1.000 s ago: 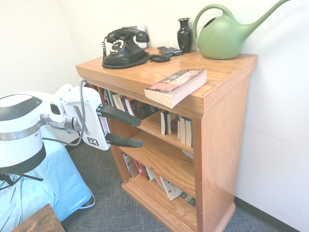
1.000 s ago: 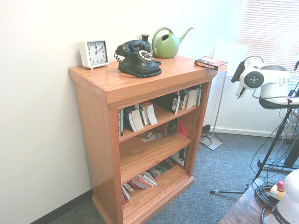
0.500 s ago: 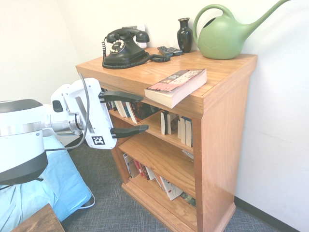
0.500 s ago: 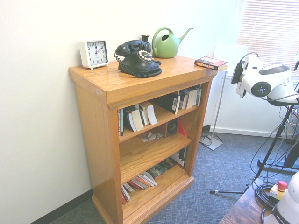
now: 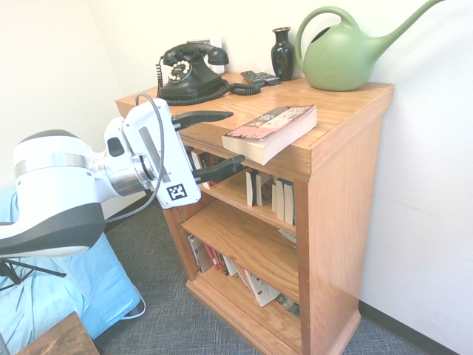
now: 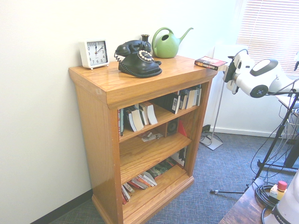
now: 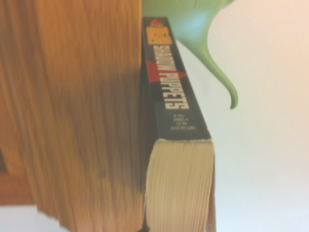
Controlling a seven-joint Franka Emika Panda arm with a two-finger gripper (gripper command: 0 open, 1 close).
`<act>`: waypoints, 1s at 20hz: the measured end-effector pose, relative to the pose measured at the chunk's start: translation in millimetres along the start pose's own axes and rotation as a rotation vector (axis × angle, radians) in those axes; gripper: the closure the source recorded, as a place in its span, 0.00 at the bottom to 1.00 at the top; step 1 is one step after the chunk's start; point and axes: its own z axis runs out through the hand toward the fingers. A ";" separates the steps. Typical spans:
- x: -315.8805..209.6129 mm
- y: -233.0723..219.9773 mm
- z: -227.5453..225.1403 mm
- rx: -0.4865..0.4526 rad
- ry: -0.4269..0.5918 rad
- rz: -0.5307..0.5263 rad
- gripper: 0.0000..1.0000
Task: Organize the shelf
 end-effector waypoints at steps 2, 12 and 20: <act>2.5 -5.8 11.2 0.009 -0.001 -0.004 0.00; -14.2 -5.9 29.4 0.034 -0.040 -0.002 0.00; -3.0 -21.1 39.8 0.056 -0.023 -0.001 0.00</act>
